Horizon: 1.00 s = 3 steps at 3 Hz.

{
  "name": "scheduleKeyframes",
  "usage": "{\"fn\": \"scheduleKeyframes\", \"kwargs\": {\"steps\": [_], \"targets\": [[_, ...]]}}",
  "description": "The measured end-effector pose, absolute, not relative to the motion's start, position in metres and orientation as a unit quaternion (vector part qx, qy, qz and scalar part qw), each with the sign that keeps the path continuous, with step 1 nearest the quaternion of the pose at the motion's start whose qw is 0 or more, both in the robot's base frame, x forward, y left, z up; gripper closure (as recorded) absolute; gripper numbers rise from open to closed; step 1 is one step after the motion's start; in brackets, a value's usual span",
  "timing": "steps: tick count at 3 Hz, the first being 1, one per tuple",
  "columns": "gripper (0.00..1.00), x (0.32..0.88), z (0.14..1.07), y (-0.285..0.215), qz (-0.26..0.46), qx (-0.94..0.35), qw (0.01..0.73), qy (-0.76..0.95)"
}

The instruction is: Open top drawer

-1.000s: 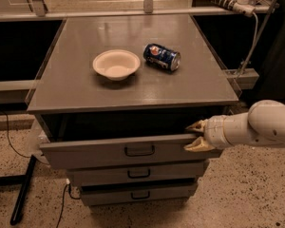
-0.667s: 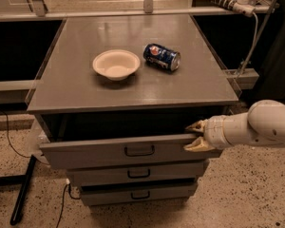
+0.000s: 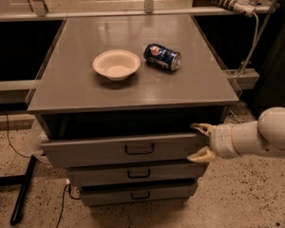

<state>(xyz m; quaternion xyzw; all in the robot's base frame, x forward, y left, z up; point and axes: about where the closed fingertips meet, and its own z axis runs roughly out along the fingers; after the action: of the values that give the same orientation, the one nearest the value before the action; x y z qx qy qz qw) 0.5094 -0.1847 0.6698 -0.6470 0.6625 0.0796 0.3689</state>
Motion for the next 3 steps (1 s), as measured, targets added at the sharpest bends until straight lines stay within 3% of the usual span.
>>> {"fn": "scheduleKeyframes", "kwargs": {"steps": [1,3], "targets": [[0.14,0.46,0.67,-0.205,0.108,-0.641,0.368,0.665],[0.6,0.406,0.667,-0.22,0.148,-0.638,0.375,0.657]]}}
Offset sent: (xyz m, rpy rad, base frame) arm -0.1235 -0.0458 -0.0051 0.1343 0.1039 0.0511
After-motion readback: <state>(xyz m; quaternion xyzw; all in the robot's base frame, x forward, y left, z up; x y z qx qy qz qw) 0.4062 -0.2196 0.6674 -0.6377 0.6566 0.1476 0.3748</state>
